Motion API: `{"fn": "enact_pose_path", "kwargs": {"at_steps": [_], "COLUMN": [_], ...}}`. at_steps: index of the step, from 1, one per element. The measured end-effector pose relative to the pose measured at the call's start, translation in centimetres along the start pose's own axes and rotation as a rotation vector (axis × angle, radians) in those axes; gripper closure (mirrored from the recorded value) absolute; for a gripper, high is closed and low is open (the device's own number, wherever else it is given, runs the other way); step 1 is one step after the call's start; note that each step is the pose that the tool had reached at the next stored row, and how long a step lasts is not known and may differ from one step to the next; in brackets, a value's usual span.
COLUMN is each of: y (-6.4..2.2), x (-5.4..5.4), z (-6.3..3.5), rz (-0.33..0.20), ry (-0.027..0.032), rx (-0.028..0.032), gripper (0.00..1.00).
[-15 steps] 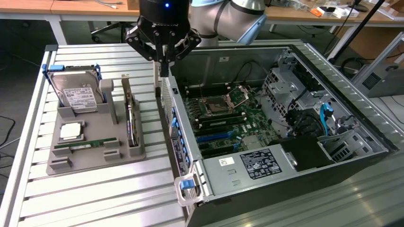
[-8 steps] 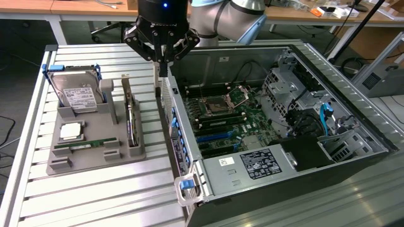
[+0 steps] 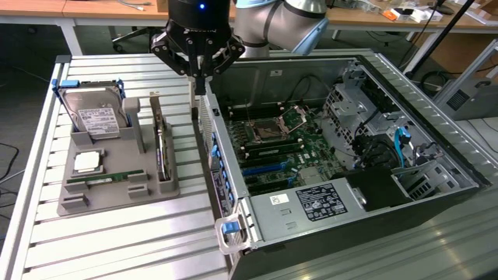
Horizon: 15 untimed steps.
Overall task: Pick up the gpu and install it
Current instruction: 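Reach for the gpu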
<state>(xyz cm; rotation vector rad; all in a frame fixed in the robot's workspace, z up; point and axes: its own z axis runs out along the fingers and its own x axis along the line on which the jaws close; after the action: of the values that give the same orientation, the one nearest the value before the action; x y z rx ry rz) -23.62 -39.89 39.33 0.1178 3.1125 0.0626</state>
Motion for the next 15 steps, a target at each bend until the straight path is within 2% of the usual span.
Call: {"fn": "enact_pose_path", "kwargs": {"at_steps": [15], "y": [-0.02], "x": [0.32], "z": [-0.01], "rz": [0.0], "ry": [-0.0001], "rx": [0.0013], "gripper": [0.89]}}
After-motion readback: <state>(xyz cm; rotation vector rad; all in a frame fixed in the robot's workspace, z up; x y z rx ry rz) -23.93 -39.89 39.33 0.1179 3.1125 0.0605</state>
